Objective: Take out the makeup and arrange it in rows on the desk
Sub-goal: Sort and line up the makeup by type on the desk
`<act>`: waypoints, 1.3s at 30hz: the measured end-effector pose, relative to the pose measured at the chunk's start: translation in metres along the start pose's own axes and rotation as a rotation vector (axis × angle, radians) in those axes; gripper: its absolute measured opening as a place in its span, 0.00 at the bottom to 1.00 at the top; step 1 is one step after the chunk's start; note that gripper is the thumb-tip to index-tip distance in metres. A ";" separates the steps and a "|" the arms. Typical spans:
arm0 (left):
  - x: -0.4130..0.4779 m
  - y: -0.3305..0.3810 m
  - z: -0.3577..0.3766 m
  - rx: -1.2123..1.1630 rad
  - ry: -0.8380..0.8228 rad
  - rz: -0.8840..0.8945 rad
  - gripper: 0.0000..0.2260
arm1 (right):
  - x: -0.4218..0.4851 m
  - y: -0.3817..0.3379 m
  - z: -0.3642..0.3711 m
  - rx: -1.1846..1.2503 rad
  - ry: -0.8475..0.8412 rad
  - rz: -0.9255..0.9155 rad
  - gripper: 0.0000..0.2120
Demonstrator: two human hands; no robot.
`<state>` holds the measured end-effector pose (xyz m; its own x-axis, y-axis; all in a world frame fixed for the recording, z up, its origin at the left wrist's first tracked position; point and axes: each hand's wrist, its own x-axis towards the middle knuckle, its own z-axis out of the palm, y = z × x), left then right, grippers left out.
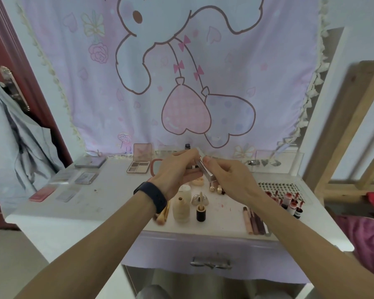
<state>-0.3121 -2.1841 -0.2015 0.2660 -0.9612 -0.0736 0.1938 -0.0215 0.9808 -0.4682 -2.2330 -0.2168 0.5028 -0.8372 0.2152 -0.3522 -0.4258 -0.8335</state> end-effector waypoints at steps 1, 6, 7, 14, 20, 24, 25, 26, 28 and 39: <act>0.002 0.001 0.000 0.008 0.006 0.004 0.12 | 0.001 0.000 -0.002 -0.002 0.003 -0.013 0.19; 0.004 0.003 0.004 0.012 0.009 0.001 0.13 | 0.001 -0.001 -0.003 0.023 0.044 -0.057 0.14; 0.004 0.003 0.004 0.010 0.008 -0.002 0.13 | 0.000 0.000 -0.003 0.032 0.047 -0.058 0.14; 0.002 0.001 0.004 -0.035 -0.030 -0.002 0.13 | -0.002 0.004 -0.006 0.029 0.051 -0.076 0.13; 0.006 0.003 -0.001 -0.135 -0.084 -0.022 0.14 | 0.007 0.002 -0.014 0.005 0.167 0.030 0.30; 0.009 -0.002 -0.003 -0.200 -0.072 -0.040 0.11 | 0.013 -0.004 -0.018 0.032 0.067 0.124 0.34; 0.009 -0.004 -0.004 -0.218 -0.075 -0.048 0.09 | 0.014 -0.005 -0.019 0.075 0.046 0.160 0.32; 0.011 -0.006 -0.005 -0.228 -0.077 -0.049 0.07 | 0.015 -0.006 -0.019 0.124 0.041 0.200 0.29; 0.013 -0.007 -0.007 -0.247 -0.067 -0.054 0.08 | 0.016 -0.006 -0.019 0.216 0.045 0.273 0.24; 0.007 -0.004 -0.026 0.066 0.020 -0.021 0.12 | 0.014 -0.006 -0.012 0.722 0.040 0.443 0.19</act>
<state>-0.2868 -2.1833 -0.2107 0.2813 -0.9546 -0.0976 0.1375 -0.0606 0.9886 -0.4685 -2.2465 -0.2025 0.4040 -0.8924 -0.2010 0.0875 0.2564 -0.9626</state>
